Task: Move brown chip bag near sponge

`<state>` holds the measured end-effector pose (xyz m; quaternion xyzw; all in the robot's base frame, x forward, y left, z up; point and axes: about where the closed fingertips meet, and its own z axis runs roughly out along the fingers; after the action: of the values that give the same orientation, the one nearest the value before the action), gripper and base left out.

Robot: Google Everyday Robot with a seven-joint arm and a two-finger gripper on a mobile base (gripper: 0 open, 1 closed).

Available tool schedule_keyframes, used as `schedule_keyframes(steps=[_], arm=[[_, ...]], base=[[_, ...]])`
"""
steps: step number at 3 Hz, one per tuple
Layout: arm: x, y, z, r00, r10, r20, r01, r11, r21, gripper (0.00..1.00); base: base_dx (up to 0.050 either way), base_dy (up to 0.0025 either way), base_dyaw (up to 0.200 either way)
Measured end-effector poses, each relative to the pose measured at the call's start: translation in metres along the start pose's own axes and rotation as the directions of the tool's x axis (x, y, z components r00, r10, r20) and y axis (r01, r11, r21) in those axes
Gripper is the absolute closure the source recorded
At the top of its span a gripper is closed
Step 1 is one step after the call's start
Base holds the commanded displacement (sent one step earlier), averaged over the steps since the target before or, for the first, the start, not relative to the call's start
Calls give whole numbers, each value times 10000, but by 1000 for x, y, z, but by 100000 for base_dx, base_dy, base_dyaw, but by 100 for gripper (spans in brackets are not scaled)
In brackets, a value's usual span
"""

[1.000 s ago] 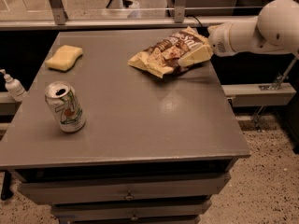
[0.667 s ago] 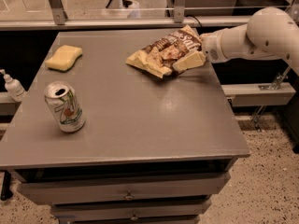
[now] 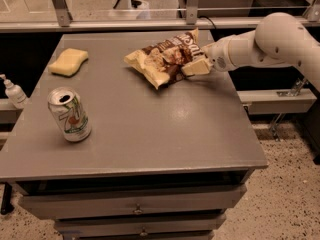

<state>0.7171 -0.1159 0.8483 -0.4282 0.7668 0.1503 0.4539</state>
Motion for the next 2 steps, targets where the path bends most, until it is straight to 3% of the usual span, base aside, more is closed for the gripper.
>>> schedule_keyframes(steps=[1,2], arm=[[-14,8,-4,9999,167,36,-168,9997,192,87],[-47,25,-4,9982,469,382,-486,9978,443,100]], base=[[0,0,0],[0,0,0]])
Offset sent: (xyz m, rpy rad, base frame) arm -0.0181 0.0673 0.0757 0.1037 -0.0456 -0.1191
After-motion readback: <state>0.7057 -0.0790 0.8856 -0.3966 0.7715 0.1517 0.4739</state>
